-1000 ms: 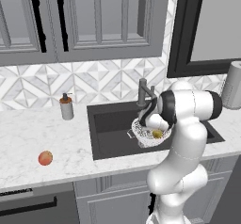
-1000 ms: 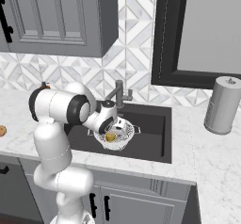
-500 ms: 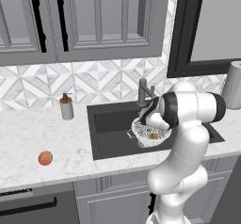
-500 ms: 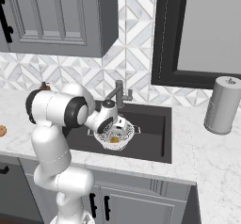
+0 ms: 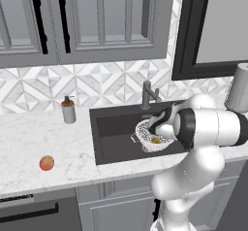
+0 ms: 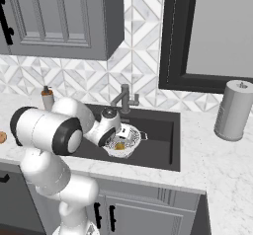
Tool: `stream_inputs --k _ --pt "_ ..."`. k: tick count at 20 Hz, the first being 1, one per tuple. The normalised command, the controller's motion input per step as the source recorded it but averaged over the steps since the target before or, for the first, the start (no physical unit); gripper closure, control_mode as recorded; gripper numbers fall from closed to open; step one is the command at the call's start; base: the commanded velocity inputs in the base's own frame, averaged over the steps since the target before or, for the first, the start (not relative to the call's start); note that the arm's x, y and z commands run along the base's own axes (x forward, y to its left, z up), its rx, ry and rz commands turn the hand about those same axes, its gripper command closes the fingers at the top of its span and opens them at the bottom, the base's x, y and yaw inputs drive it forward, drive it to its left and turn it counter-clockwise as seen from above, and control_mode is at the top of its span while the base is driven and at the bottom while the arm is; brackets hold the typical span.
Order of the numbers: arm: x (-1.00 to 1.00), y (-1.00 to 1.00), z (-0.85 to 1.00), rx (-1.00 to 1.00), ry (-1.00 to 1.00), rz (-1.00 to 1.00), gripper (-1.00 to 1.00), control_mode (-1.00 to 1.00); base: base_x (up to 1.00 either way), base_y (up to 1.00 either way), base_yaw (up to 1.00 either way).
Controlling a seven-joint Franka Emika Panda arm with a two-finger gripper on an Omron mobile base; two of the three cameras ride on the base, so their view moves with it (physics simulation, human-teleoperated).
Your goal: Put the colander in the sink, put the kiwi, peach in the colander, and turn on the sink faucet and pour water over the colander.
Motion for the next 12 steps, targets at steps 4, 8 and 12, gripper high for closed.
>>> stream_inputs --k 4,8,12 --pt "-0.32 0.02 0.48 0.00 -0.05 -0.05 -1.00 -1.00 0.00 0.00 0.00" --pt "-0.13 0.19 0.68 0.00 -0.03 -0.06 -1.00 -1.00 0.00 0.00 0.00" --pt "-0.22 0.16 0.65 0.00 0.00 -0.04 -1.00 -1.00 0.00 0.00 0.00"
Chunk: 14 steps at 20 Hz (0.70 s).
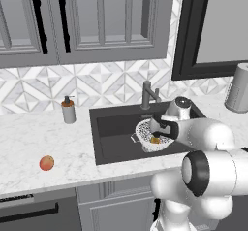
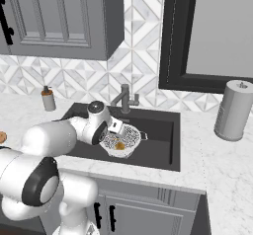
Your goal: Put the colander in the sink, put the kiwi, peach in the colander, and turn on the sink faucet and pour water over the colander.
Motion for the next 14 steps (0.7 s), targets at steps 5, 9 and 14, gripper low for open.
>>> stream_inputs --k 5,9,14 --pt "-0.31 0.22 0.58 0.00 0.00 -0.03 -1.00 -1.00 0.00 0.00 0.00" --pt "-0.28 0.36 0.46 0.00 0.00 0.00 -1.00 -1.00 0.00 0.00 0.00" --pt "-0.19 0.50 0.38 0.00 0.01 0.00 -1.00 -1.00 0.00 0.00 0.00"
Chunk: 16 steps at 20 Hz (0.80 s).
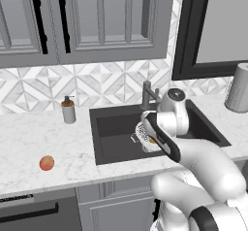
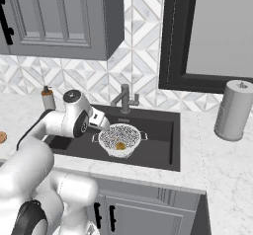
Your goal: Put the colander in the sink, put the kiwi, peach in the colander, and turn on the sink faucet and pour water over the colander.
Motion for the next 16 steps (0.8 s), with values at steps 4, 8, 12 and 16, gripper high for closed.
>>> stream_inputs --k 4,8,12,16 --pt "-0.11 0.57 0.38 0.00 0.02 0.00 -1.00 -1.00 0.00 0.00 0.00" --pt "-0.06 0.72 0.14 0.00 0.14 0.00 -1.00 -1.00 0.00 0.00 0.00" --pt "-0.23 0.72 0.00 0.00 0.25 0.00 -1.00 -1.00 0.00 0.00 0.00" --pt "-0.20 0.70 0.00 0.00 0.33 0.00 -1.00 -1.00 0.00 0.00 0.00"
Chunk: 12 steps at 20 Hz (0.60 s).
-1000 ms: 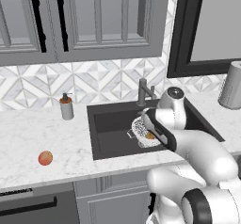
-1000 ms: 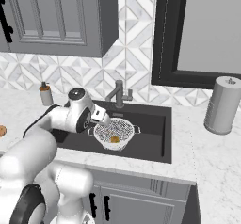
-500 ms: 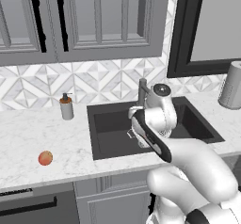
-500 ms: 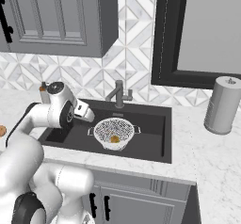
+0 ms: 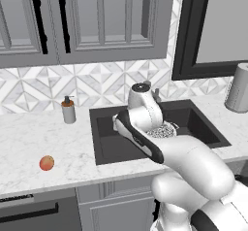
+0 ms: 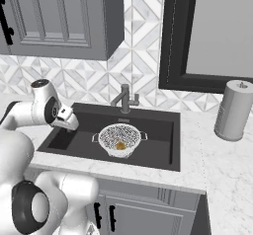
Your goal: Put the colander in the sink, put the kiwi, peach in the colander, and turn on the sink faucet and pour water over the colander.
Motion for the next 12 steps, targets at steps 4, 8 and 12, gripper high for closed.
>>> stream_inputs --k 4,8,12 --pt "-0.10 0.65 0.00 0.00 0.26 0.00 -1.00 -1.00 0.00 0.00 0.00" --pt "-0.05 0.63 -0.08 0.00 0.14 0.00 -1.00 -1.00 0.00 0.00 0.00" --pt "-0.01 0.60 -0.17 0.00 0.00 0.00 -1.00 -1.00 0.00 0.00 0.00"
